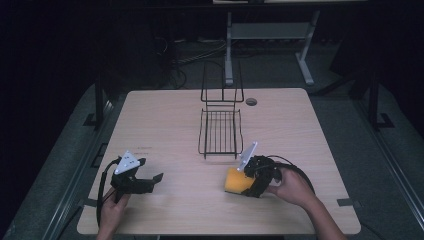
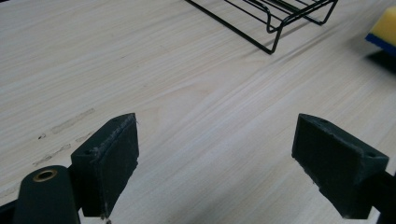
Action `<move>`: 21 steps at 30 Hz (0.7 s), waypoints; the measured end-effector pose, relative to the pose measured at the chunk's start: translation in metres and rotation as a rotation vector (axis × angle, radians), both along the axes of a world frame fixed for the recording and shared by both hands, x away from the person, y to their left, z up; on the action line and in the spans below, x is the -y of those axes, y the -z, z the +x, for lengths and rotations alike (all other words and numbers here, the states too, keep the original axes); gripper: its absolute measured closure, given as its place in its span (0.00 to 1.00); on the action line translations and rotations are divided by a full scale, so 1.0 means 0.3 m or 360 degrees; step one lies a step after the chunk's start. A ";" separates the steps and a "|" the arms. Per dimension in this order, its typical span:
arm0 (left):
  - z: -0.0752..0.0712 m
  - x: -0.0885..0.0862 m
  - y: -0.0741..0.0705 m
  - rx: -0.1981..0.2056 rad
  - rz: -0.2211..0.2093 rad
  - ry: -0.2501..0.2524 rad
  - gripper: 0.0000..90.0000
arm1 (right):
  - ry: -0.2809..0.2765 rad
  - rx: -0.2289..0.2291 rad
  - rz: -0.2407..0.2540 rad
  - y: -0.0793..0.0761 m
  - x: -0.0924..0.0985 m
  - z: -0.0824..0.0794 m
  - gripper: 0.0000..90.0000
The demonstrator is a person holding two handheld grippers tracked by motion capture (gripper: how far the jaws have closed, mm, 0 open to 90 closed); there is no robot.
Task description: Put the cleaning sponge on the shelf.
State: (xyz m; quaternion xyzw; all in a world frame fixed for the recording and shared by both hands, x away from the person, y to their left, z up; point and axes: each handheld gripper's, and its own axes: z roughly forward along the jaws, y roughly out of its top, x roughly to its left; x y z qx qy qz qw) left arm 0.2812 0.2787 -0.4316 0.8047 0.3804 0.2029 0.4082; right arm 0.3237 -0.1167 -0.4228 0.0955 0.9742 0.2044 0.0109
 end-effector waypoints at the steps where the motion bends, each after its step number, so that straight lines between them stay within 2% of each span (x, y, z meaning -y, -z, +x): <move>1: 0.000 0.000 0.000 0.0000 0.0000 0.0000 0.16 | -0.0001 -0.0013 -0.0003 -0.005 -0.001 0.002 0.25; 10: 0.000 -0.003 -0.001 0.0001 -0.0006 0.0002 0.16 | -0.0034 0.0009 -0.0006 -0.058 -0.020 0.033 0.25; 21: 0.001 -0.001 -0.001 0.0001 -0.0005 0.0004 0.16 | -0.0051 -0.0003 -0.0022 -0.088 -0.033 0.072 0.25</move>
